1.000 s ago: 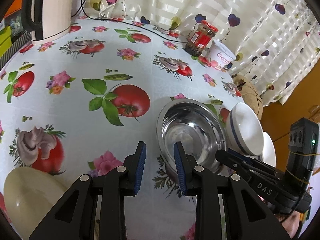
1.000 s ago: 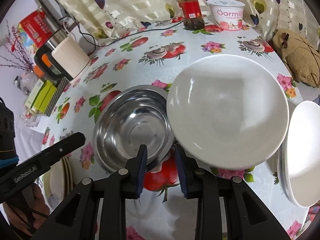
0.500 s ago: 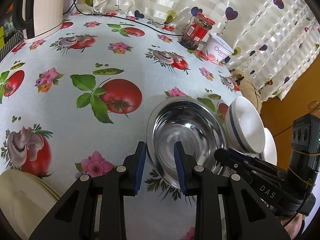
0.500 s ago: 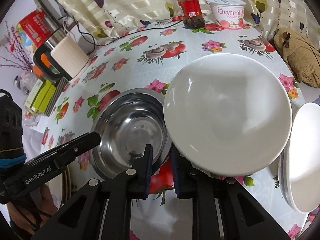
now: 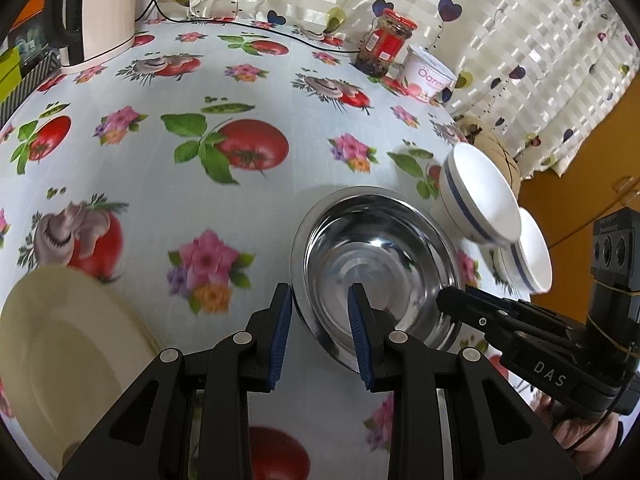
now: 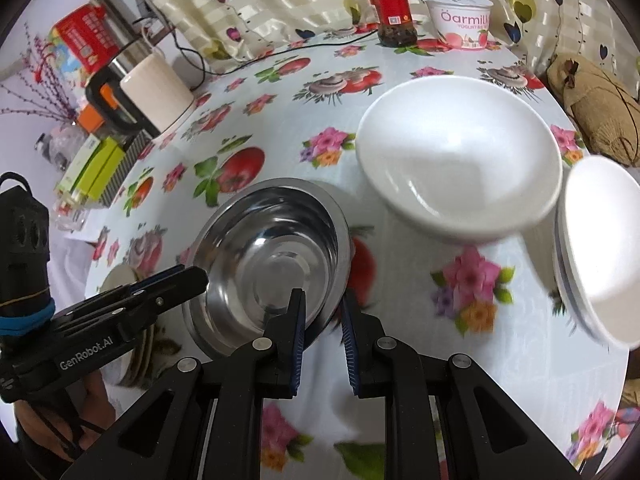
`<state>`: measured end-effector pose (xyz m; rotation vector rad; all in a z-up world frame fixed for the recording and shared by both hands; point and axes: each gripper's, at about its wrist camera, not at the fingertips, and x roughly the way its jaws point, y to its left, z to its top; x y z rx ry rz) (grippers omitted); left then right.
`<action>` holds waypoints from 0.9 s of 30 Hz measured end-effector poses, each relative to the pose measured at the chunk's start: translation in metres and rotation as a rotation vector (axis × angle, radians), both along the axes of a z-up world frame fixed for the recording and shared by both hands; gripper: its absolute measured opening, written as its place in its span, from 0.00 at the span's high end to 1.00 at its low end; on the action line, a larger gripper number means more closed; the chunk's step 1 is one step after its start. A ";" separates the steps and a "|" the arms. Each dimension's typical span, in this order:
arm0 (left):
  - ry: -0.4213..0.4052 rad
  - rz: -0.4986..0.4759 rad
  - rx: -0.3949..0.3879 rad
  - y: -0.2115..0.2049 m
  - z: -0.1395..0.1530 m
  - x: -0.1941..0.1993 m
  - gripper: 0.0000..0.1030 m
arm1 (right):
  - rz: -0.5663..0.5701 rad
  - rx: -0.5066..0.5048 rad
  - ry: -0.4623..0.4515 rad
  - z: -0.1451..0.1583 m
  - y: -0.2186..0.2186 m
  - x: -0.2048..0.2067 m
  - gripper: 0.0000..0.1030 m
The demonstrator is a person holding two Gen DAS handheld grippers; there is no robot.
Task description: Organize plates and bowls
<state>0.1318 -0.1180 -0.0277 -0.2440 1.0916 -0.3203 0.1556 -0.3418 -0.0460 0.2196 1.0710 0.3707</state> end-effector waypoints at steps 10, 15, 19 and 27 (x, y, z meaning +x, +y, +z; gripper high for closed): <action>-0.002 -0.030 0.013 -0.001 0.001 -0.023 0.72 | 0.011 -0.002 0.016 -0.001 0.000 -0.030 0.83; -0.008 -0.036 0.008 -0.001 0.001 -0.026 0.72 | 0.012 0.002 0.026 -0.003 -0.001 -0.035 0.81; -0.012 -0.041 0.003 -0.001 0.001 -0.027 0.72 | 0.006 0.005 0.030 -0.004 -0.002 -0.034 0.81; -0.026 -0.032 -0.004 0.003 0.004 -0.028 0.72 | 0.006 0.004 0.023 -0.003 -0.005 -0.035 0.80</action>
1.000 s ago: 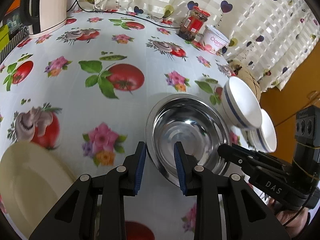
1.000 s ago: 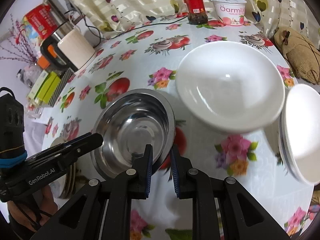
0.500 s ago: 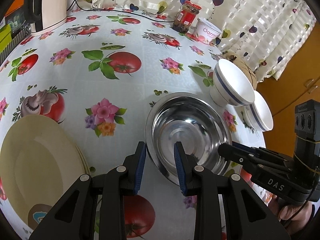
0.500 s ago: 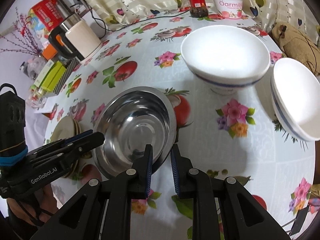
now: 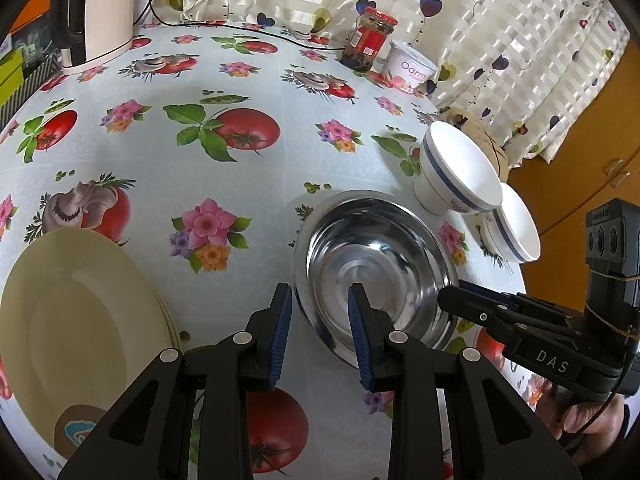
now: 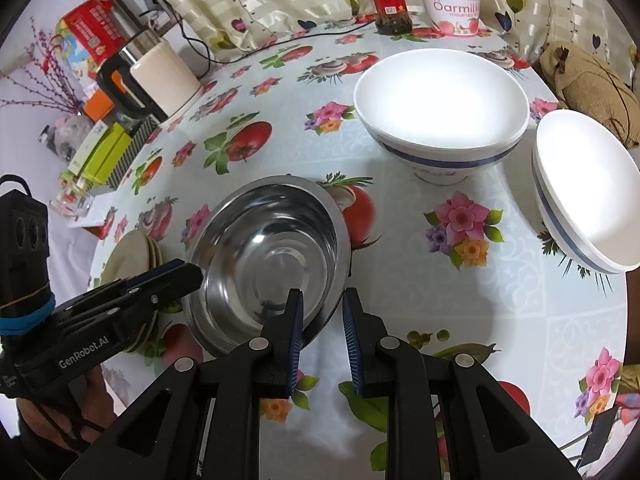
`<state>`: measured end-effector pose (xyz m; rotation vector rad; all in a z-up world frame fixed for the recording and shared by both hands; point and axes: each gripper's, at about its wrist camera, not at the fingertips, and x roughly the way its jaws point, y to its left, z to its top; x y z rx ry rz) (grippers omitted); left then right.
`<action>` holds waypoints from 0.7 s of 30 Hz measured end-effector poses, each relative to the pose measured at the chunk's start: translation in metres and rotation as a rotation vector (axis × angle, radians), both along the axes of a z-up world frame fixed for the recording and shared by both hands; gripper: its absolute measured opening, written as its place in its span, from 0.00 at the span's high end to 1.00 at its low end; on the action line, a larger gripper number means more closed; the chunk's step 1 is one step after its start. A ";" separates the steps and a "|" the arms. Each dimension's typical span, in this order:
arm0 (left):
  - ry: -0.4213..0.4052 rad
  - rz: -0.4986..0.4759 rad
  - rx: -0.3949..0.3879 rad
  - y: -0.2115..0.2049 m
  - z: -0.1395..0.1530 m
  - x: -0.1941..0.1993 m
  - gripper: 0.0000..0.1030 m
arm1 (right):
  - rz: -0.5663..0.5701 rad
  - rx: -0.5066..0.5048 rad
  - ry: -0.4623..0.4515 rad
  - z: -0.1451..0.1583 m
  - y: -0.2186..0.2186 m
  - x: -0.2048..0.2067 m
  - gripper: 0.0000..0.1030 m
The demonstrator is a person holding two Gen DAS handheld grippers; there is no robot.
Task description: Organize plates and bowls
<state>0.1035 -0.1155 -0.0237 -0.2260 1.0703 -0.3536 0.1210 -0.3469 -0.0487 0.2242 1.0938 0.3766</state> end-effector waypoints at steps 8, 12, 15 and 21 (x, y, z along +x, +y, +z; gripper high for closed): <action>-0.012 0.016 -0.005 0.004 0.004 0.000 0.72 | -0.014 -0.002 -0.016 0.006 -0.007 0.000 0.77; -0.022 0.013 -0.009 0.003 0.009 0.000 0.72 | -0.029 -0.003 -0.033 0.013 -0.013 0.000 0.74; -0.035 0.007 -0.011 0.001 0.014 0.000 0.72 | -0.038 -0.007 -0.050 0.020 -0.017 -0.002 0.73; -0.049 -0.011 -0.009 -0.005 0.022 0.002 0.72 | -0.051 -0.018 -0.089 0.034 -0.023 -0.003 0.71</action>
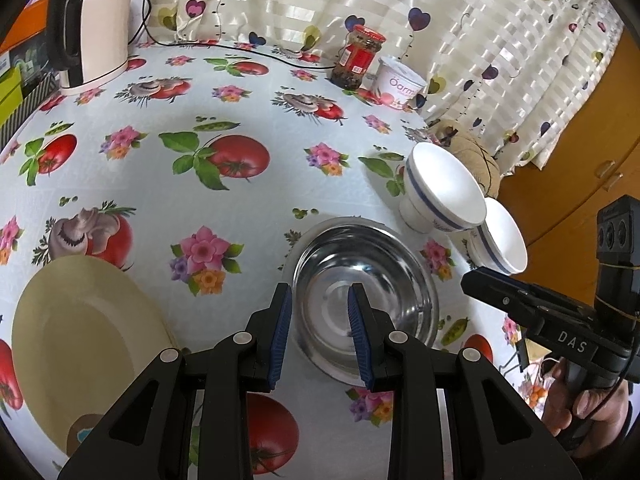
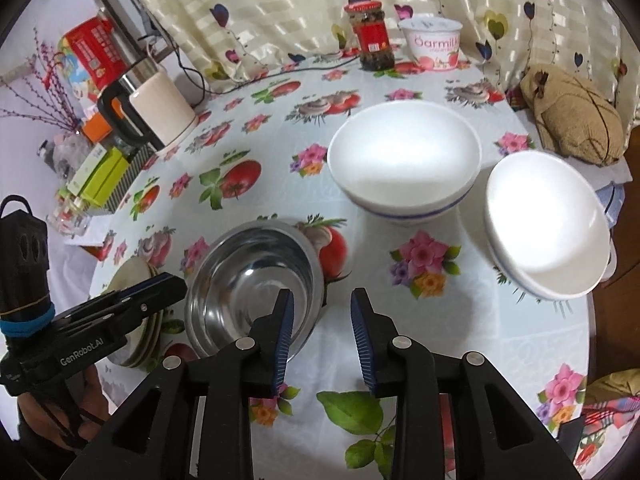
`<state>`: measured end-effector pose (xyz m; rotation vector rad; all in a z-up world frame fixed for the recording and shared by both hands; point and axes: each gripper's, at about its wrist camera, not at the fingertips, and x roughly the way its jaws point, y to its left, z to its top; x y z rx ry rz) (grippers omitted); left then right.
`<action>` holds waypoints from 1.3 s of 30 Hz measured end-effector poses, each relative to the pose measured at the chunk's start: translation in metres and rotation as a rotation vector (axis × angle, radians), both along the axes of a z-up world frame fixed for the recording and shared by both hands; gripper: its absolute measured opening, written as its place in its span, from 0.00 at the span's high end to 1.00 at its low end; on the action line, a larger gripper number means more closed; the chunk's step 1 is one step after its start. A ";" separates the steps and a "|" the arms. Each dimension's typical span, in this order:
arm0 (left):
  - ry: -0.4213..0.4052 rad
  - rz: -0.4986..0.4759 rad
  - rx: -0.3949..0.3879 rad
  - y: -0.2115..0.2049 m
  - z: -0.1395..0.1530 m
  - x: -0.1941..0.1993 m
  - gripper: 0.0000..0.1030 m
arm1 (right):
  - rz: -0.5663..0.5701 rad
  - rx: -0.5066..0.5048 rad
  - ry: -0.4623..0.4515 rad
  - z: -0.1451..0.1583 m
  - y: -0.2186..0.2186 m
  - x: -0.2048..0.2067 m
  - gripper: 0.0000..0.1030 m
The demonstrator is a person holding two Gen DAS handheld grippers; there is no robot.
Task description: Organize plates and bowls
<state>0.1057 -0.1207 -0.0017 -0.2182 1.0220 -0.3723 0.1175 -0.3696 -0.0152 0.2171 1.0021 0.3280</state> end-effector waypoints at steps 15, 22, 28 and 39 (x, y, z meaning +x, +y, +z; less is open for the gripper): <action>-0.016 -0.045 0.005 -0.017 0.011 0.004 0.72 | -0.013 -0.013 -0.031 0.009 -0.007 0.000 0.69; -0.017 -0.059 0.006 -0.029 0.016 0.011 0.72 | -0.020 -0.019 -0.045 0.013 -0.014 0.002 0.68; -0.029 -0.077 -0.008 -0.044 0.028 0.019 0.72 | -0.038 -0.019 -0.056 0.018 -0.024 0.007 0.68; -0.030 -0.104 -0.033 -0.068 0.037 0.038 0.72 | -0.084 -0.024 -0.086 0.027 -0.049 0.021 0.68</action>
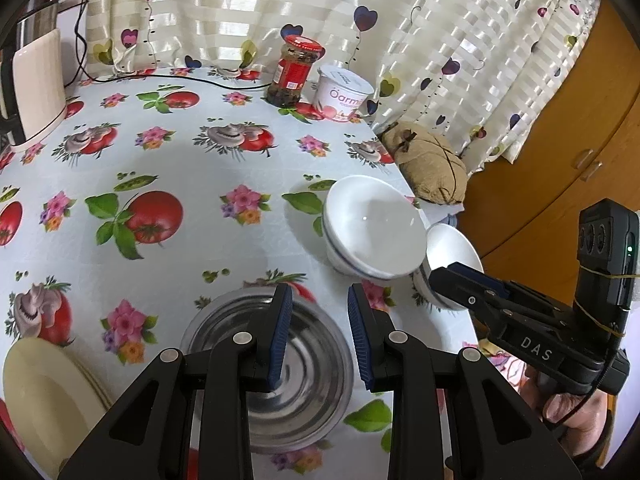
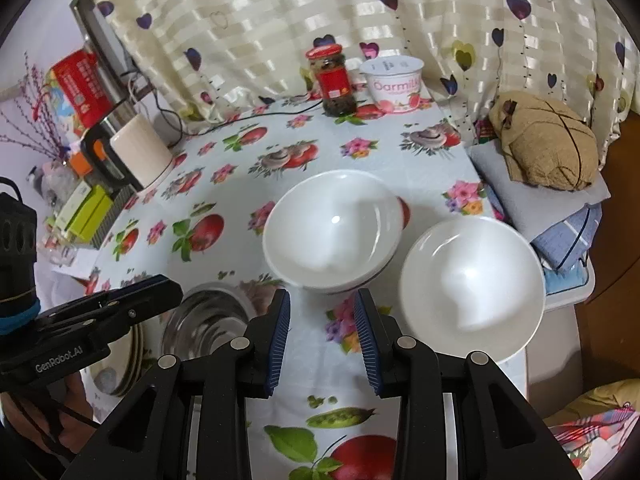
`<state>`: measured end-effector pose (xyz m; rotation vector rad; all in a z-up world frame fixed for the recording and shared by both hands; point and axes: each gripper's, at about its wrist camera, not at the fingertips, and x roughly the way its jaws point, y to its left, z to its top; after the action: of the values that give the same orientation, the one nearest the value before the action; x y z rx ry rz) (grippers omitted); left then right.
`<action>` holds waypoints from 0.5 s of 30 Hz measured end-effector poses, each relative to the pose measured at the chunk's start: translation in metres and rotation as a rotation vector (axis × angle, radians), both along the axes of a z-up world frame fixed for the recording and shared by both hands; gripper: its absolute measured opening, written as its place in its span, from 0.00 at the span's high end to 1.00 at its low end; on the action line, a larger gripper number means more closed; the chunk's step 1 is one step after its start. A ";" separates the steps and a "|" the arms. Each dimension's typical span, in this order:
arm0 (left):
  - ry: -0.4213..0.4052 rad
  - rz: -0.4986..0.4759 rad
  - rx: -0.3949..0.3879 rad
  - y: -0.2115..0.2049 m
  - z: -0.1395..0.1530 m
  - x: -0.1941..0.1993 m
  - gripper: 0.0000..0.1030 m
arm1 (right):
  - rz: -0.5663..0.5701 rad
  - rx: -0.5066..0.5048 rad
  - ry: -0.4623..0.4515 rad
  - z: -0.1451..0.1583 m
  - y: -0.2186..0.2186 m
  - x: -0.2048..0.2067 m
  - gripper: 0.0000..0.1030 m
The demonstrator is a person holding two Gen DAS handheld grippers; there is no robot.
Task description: Organize plates and bowls
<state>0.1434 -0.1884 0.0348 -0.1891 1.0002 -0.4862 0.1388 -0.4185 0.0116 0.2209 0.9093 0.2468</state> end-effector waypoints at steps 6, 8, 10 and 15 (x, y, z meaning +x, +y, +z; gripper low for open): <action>0.008 -0.005 -0.007 -0.008 -0.001 0.011 0.72 | -0.017 -0.006 -0.009 0.002 -0.009 0.010 0.68; 0.011 -0.005 -0.008 -0.011 -0.002 0.014 0.72 | -0.020 -0.007 -0.008 0.001 -0.012 0.014 0.68; 0.019 -0.003 -0.012 -0.013 -0.003 0.018 0.72 | -0.024 -0.009 -0.009 0.000 -0.014 0.017 0.68; 0.033 0.002 -0.022 -0.018 -0.007 0.027 0.72 | -0.037 -0.017 0.000 -0.005 -0.019 0.027 0.68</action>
<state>0.1701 -0.2067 0.0277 -0.2185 1.0269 -0.4936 0.1663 -0.4378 0.0070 0.2212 0.9063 0.2050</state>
